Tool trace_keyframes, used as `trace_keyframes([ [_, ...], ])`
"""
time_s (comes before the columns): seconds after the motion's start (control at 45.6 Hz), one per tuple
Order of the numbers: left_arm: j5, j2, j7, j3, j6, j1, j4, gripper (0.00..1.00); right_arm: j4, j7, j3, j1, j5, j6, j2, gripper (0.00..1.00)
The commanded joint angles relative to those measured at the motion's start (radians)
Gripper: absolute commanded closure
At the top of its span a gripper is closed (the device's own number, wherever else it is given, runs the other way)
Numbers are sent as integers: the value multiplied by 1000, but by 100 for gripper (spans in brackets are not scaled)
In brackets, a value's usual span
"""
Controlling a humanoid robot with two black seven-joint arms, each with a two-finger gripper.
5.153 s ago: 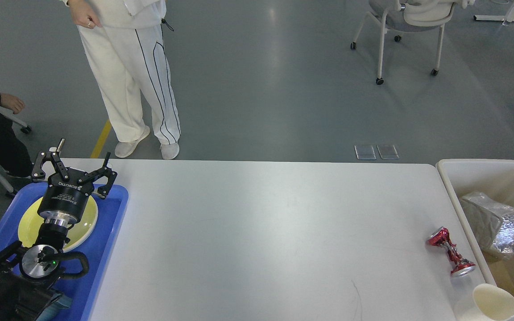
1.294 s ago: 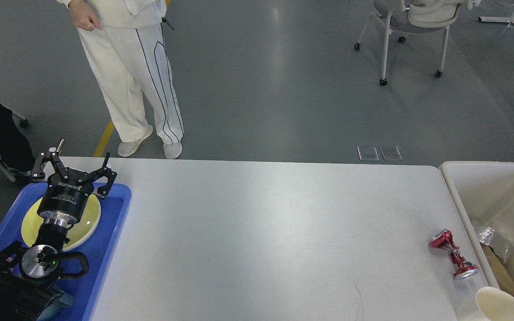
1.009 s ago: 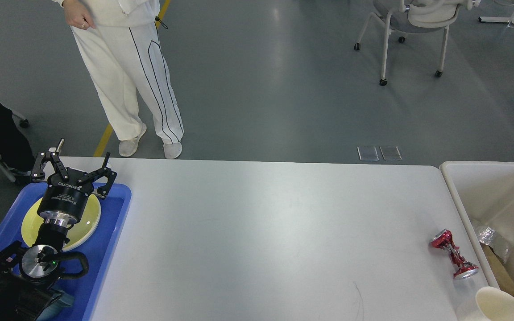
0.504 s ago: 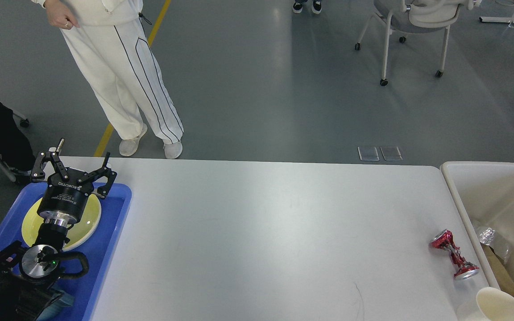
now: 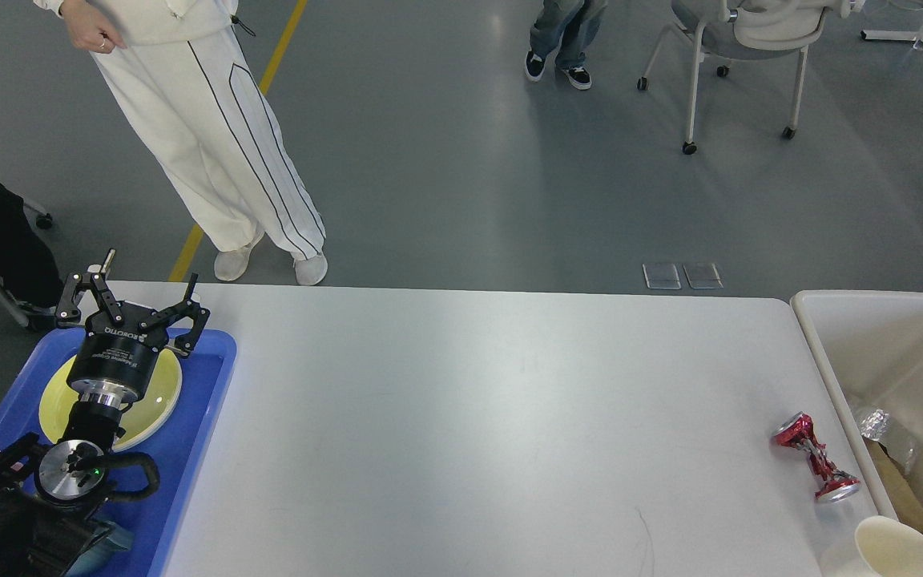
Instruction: Tidy desktop
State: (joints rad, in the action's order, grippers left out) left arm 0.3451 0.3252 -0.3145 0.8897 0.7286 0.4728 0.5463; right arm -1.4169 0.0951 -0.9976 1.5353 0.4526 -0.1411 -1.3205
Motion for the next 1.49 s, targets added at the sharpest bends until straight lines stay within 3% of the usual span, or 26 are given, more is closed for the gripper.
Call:
trace_keyframes([
  [0.0, 0, 0, 0, 0, 0, 0, 0, 3, -1, 2, 0, 0, 0, -2, 1, 0],
  [1.469, -1, 0, 0, 0, 0, 0, 1, 3, -11, 0, -24, -98, 6, -9, 56, 0],
])
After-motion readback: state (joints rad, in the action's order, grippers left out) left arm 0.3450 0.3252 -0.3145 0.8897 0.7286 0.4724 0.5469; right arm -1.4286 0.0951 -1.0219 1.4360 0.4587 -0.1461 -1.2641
